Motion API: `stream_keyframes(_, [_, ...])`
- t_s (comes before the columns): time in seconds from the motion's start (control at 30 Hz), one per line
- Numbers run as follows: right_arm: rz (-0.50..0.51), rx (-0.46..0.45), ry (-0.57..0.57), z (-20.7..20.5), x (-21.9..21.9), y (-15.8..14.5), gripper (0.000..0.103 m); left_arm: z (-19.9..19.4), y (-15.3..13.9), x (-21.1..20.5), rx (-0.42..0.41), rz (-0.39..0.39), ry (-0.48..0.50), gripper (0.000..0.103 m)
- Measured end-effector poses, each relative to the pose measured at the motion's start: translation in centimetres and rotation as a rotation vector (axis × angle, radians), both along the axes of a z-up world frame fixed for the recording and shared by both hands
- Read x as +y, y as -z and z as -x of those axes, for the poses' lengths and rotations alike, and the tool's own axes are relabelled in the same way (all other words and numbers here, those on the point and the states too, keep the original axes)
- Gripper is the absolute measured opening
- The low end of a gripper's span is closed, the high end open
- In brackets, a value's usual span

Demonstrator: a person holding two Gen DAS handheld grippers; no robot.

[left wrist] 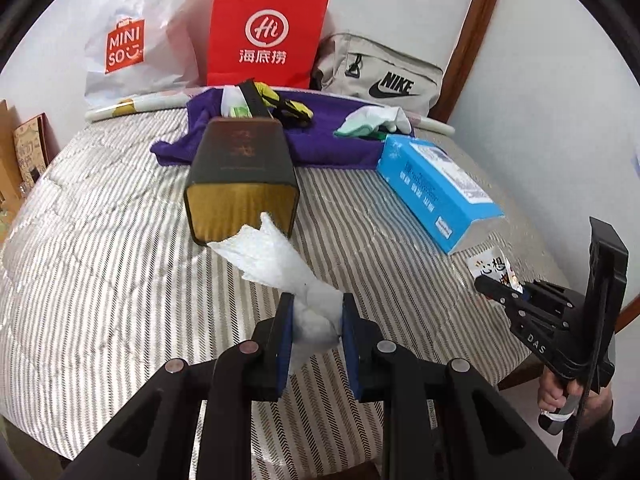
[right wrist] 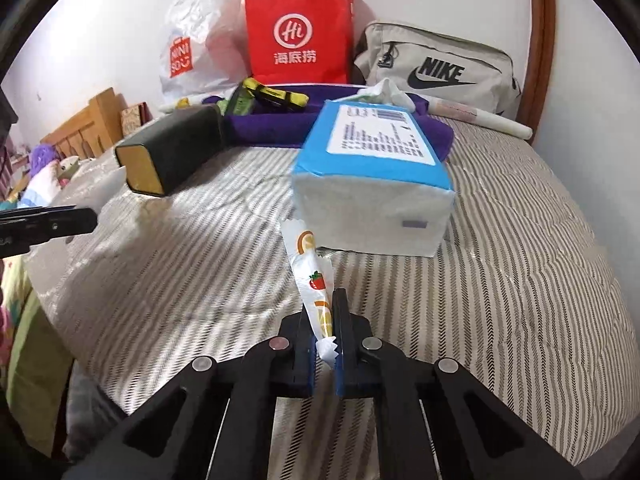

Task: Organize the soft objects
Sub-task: 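Lift the sachet with the right tool while the left tool lifts the tissue over the towel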

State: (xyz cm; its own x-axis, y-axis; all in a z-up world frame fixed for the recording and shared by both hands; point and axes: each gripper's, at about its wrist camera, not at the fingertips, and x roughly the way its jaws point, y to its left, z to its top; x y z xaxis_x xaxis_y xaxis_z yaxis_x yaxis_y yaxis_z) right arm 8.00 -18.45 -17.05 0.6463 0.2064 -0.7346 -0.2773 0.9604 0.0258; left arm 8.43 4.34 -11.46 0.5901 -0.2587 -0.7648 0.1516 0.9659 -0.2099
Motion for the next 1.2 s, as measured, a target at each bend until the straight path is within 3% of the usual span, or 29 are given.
stream_keyframes(0.37, [-0.031,-0.066,-0.049,0.1,1.3,-5.1,0.006,-1.6,-3.0,1.1,-0.046,0.005,-0.019,0.021])
stream_keyframes(0.67, [-0.080,-0.123,-0.063,-3.3,1.1,-9.4,0.006,-4.9,-5.1,2.4,-0.065,0.008,-0.041,0.021])
stream_keyframes(1.2, [-0.076,-0.117,-0.023,-12.4,0.3,-11.0,0.006,-12.7,-6.2,2.7,-0.047,0.038,-0.049,0.021])
